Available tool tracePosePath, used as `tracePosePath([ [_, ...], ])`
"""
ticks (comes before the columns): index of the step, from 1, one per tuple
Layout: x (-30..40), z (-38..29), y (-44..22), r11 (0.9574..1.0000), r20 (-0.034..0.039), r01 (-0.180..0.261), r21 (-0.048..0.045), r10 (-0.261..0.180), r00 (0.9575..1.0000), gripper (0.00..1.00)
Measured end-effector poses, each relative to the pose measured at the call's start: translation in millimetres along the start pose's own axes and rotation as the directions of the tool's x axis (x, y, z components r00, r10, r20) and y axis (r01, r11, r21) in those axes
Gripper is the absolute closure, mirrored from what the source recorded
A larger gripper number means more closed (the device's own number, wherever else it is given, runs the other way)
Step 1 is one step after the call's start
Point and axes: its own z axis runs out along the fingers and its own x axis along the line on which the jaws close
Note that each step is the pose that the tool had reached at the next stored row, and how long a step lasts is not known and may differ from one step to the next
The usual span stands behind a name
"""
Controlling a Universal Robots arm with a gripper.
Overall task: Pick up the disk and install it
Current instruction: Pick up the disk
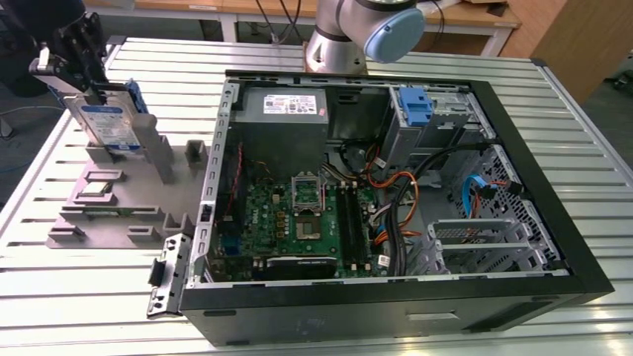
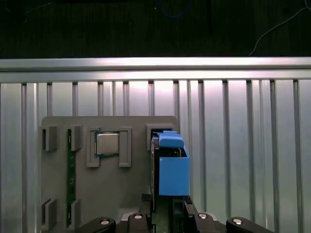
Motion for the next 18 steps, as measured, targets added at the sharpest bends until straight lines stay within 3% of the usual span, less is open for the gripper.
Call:
tracePosePath([
  [5,-0.4,-8.6,0.0,1.0,-0.0008,0.0,0.0002,0.0,1.0,0.65],
  [14,-1.4,-30.5,0.2,1.0,-0.0016,0.0,0.0002,0.0,1.0,0.65],
  [18,-1.5,-32.0,0.2,1.0,-0.0018,0.0,0.0003,0.0,1.0,0.65],
])
